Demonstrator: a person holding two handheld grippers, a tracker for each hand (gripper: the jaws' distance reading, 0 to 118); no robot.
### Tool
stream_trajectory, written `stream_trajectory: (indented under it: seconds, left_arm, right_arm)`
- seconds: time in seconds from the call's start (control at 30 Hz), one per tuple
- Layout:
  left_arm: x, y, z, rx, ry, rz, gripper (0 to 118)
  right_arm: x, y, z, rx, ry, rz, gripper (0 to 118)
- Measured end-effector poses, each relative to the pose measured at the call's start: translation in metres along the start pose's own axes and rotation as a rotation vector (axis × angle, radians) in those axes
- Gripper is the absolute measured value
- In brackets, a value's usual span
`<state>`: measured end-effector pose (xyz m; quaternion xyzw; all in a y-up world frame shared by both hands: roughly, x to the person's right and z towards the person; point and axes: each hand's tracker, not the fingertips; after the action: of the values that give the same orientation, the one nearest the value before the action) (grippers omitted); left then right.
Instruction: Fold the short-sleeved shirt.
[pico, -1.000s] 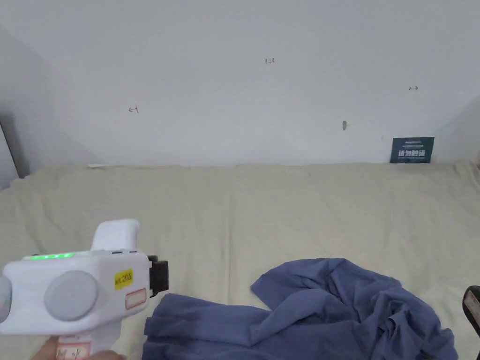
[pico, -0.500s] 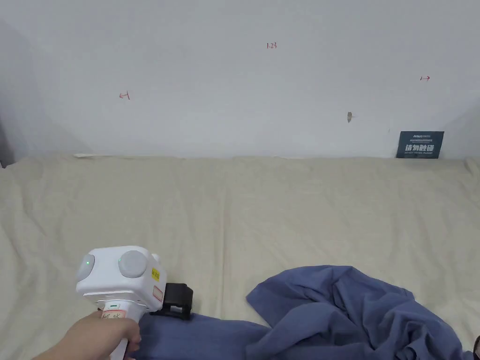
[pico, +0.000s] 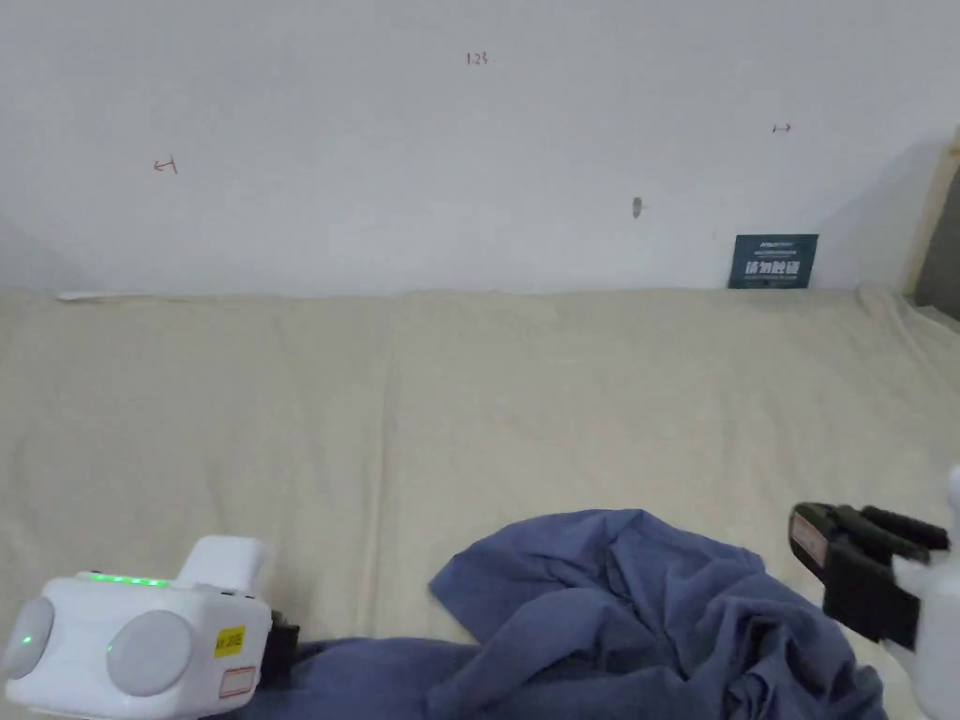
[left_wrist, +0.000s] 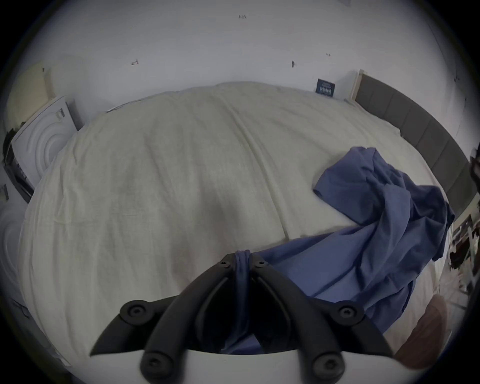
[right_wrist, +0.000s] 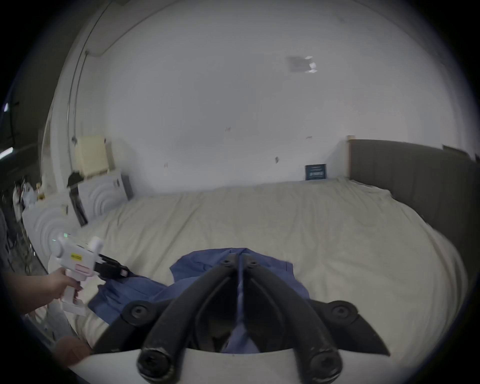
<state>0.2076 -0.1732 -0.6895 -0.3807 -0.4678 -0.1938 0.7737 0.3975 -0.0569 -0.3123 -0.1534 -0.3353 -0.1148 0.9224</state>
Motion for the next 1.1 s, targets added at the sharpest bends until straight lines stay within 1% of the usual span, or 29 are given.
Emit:
stream_trajectory:
  seconds: [0.03, 0.07, 0.1, 0.13, 0.2, 0.23, 0.27, 0.33, 0.4, 0.5, 0.53, 0.57, 0.6, 0.63, 0.67, 0.7, 0.73, 0.8, 0.83, 0.87, 0.93, 1.0, 1.03, 1.1]
  left_arm:
    - [-0.001, -0.002, 0.002, 0.014, -0.008, 0.028, 7]
    - [-0.003, -0.005, 0.005, 0.032, -0.02, 0.049, 7]
    - [-0.004, -0.007, 0.007, 0.046, -0.034, 0.067, 7]
    - [-0.003, -0.008, 0.007, 0.049, -0.041, 0.075, 7]
    - [-0.004, -0.013, 0.01, 0.06, -0.044, 0.085, 7]
    - [-0.005, -0.017, 0.011, 0.068, -0.043, 0.09, 7]
    - [-0.003, -0.019, 0.012, 0.074, -0.041, 0.094, 7]
    - [-0.004, -0.022, 0.014, 0.08, -0.04, 0.097, 7]
    - [-0.005, -0.025, 0.014, 0.075, -0.046, 0.108, 7]
    - [-0.012, -0.028, 0.01, 0.041, -0.064, 0.15, 7]
    - [-0.012, -0.029, 0.009, 0.036, -0.067, 0.157, 7]
    - [-0.013, -0.031, 0.008, 0.03, -0.067, 0.157, 7]
    - [-0.013, -0.032, 0.007, 0.024, -0.063, 0.154, 7]
    - [-0.014, -0.033, 0.006, 0.02, -0.061, 0.152, 7]
    - [-0.014, -0.034, 0.006, 0.015, -0.064, 0.153, 7]
    - [-0.014, -0.034, 0.006, 0.009, -0.07, 0.157, 7]
    - [-0.013, -0.034, 0.007, 0.007, -0.071, 0.156, 7]
    - [-0.01, -0.035, 0.014, 0.012, -0.066, 0.158, 7]
    - [-0.01, -0.035, 0.02, 0.024, -0.069, 0.165, 7]
    - [-0.011, -0.036, 0.027, 0.044, -0.079, 0.177, 7]
    - [-0.013, -0.036, 0.044, 0.07, -0.103, 0.2, 7]
    - [-0.016, -0.034, 0.063, 0.102, -0.131, 0.22, 7]
    - [-0.017, -0.031, 0.077, 0.119, -0.142, 0.227, 7]
    - [-0.012, -0.022, 0.109, 0.104, -0.117, 0.196, 7]
  right_arm:
    - [0.004, 0.018, -0.03, -0.09, 0.003, 0.034, 23]
    - [0.011, 0.032, -0.062, -0.223, 0.023, 0.055, 51]
    - [0.016, 0.039, -0.089, -0.305, 0.048, 0.046, 72]
    - [0.022, 0.045, -0.122, -0.398, 0.083, 0.029, 77]
    - [0.032, 0.049, -0.182, -0.558, 0.06, -0.014, 77]
    - [0.035, 0.051, -0.211, -0.654, 0.02, -0.02, 77]
    - [0.035, 0.046, -0.231, -0.686, -0.019, -0.032, 77]
    - [0.033, 0.039, -0.269, -0.744, -0.049, -0.044, 77]
    - [0.028, 0.031, -0.297, -0.788, -0.039, -0.07, 77]
    - [0.022, 0.018, -0.326, -0.816, -0.002, -0.145, 77]
    - [0.019, 0.01, -0.329, -0.845, 0.013, -0.152, 74]
    - [0.017, 0.001, -0.329, -0.886, 0.01, -0.143, 67]
    - [0.014, -0.006, -0.328, -0.915, 0.007, -0.123, 54]
    - [0.011, -0.009, -0.321, -0.875, -0.031, -0.026, 17]
    - [0.009, -0.008, -0.312, -0.808, -0.072, 0.073, 4]
    - [0.012, -0.009, -0.306, -0.776, -0.081, 0.111, 4]
    - [0.018, -0.006, -0.293, -0.764, 0.019, 0.019, 4]
    - [0.032, -0.002, -0.267, -0.756, 0.056, -0.073, 4]
    - [0.04, 0.0, -0.251, -0.723, 0.069, -0.116, 4]
    - [0.051, 0.001, -0.225, -0.686, 0.085, -0.136, 4]
    - [0.068, 0.004, -0.18, -0.636, 0.112, -0.141, 4]
    - [0.081, 0.01, -0.131, -0.603, 0.111, -0.125, 4]
    - [0.09, 0.015, -0.105, -0.568, 0.112, -0.133, 4]
    - [0.105, 0.032, -0.055, -0.502, 0.097, -0.184, 4]
